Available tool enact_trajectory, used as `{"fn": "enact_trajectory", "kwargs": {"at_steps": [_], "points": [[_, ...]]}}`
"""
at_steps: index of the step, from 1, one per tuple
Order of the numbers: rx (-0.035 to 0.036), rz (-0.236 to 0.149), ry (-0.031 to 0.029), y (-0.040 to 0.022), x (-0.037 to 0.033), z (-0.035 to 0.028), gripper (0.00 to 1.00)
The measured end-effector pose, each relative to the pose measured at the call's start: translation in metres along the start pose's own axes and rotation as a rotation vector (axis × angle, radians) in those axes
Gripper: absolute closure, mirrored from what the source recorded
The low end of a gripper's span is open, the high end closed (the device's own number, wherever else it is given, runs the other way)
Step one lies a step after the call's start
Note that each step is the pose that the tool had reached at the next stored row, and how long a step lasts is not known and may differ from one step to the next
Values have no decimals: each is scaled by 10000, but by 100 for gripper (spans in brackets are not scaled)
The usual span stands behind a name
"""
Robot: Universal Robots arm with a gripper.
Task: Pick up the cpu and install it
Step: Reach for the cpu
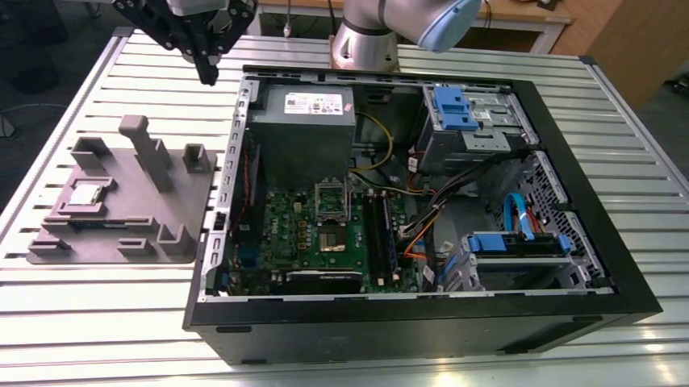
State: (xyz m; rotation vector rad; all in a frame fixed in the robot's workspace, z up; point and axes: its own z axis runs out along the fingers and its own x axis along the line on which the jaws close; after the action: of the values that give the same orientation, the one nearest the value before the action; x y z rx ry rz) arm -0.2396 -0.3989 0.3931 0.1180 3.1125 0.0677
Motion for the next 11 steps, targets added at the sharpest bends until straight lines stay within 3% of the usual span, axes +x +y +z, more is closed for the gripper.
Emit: {"fn": "enact_trajectory", "kwargs": {"at_steps": [11], "points": [[0,0,0,-4,57,-2,90]]}}
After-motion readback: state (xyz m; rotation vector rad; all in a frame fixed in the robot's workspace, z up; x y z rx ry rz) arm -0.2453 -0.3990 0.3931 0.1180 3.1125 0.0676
